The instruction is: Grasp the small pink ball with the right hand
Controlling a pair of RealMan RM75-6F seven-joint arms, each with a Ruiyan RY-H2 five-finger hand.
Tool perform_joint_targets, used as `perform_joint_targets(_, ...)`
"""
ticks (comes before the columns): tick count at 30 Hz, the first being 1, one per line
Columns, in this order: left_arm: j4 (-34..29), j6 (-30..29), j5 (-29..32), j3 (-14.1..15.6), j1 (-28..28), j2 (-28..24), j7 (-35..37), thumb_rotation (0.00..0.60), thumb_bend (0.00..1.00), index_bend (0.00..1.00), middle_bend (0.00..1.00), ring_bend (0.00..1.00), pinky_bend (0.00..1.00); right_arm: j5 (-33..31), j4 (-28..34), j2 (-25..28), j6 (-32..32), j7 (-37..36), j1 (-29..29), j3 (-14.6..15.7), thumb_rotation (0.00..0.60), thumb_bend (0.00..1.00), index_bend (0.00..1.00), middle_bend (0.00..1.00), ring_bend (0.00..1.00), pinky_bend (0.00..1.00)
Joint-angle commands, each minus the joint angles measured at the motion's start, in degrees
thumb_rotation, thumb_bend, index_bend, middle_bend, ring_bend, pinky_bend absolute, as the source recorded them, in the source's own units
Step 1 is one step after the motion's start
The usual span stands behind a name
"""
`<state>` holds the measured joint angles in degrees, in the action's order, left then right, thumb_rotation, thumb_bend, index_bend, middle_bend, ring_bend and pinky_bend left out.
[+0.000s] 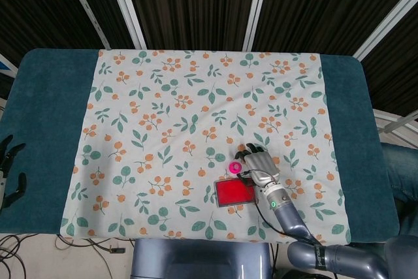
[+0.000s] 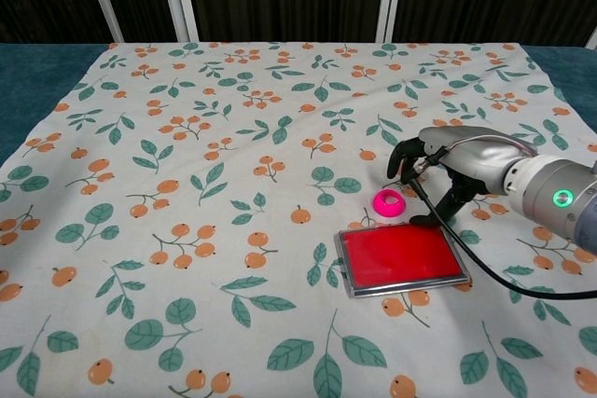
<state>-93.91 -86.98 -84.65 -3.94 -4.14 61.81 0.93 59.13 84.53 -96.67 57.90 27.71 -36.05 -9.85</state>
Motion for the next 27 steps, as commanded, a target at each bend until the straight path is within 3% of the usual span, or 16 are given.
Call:
perform_joint_targets(1,0.1,-0.1,-0.1,0.0,0.0,0.0,0.0,0.600,0.55,0.15,0.00,0.06,0.04,0.6,-0.9,-1.0,0.6,-0.3,-0.2,0.1,0.600,0.27,0.36,0.38,0.15,0.22)
perform_joint_targets(13,0.0,0.0,0.1,-0.1,-0.1,0.0,0.1,0.600,0.55,0.15,0.00,0.06,0.04,-0.9,-5.0,-5.0,-0.4,0.5,-2.3,-1.0,0.600,0.28,0.38,0.40,0.15,0.23)
perform_joint_targets(27,-0.4,0.0,0.2,-0.2,-0.1,-0.2,-0.1,0.600,0.55,0.15,0.00,0.06,0.04,-2.7,-4.6,-5.1,-1.4,0.3,-3.0,-1.5,0.600,0.30,0.48,0.51,0.22,0.23)
